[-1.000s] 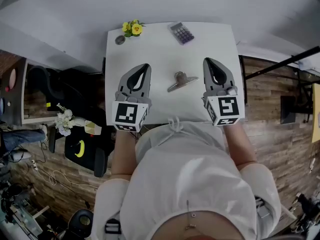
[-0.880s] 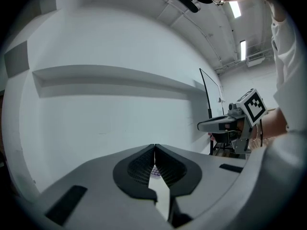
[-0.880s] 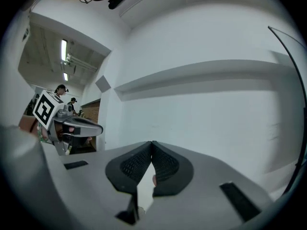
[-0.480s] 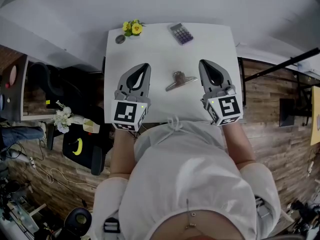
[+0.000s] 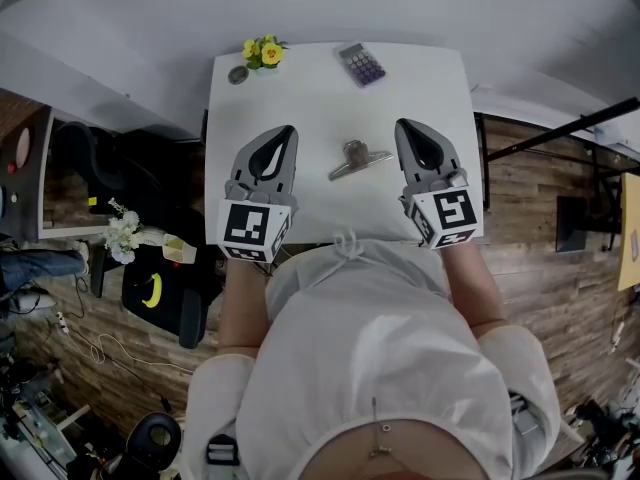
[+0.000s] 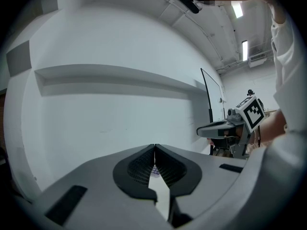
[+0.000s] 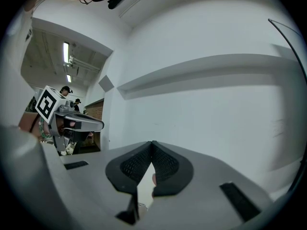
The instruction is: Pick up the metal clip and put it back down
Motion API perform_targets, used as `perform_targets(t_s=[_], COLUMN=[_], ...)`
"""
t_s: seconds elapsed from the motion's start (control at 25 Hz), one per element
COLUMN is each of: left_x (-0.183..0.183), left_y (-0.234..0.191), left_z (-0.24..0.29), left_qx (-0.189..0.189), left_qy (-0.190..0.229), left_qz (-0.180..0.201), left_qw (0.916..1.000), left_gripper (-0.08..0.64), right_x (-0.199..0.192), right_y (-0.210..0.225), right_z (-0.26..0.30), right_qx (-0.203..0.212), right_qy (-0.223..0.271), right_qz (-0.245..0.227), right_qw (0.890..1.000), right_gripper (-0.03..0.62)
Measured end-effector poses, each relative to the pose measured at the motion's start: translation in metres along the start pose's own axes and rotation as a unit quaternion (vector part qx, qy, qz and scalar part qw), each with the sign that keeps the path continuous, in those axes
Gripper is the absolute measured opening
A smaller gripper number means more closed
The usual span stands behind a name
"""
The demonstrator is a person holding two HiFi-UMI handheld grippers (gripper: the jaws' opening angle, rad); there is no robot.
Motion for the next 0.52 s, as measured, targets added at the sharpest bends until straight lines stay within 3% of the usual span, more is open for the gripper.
perform_targets(t_s=[0.52], left_x=[-0.0039], left_y=[-0.0067], left_z=[-0.0052], left_qx=[0.002], left_qy=[-0.003], left_qz=[-0.002], left_qw=[1.0], left_gripper=[0.018], right_x=[-0.0011], right_y=[-0.0063], right_z=[0.0015], right_qx=[-0.005], right_qy=[0.007], right_qz=[0.004], right_qw=[1.0], right_gripper=[0.002])
Point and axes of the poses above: the fingertips, and each gripper's own axes: z forward along the fingers, y to its right, x out of its top, the point moved 2 cm from there along -z, backward along the fingers, and after that the axes turned 13 degrees about y, right-handed, at the moved point
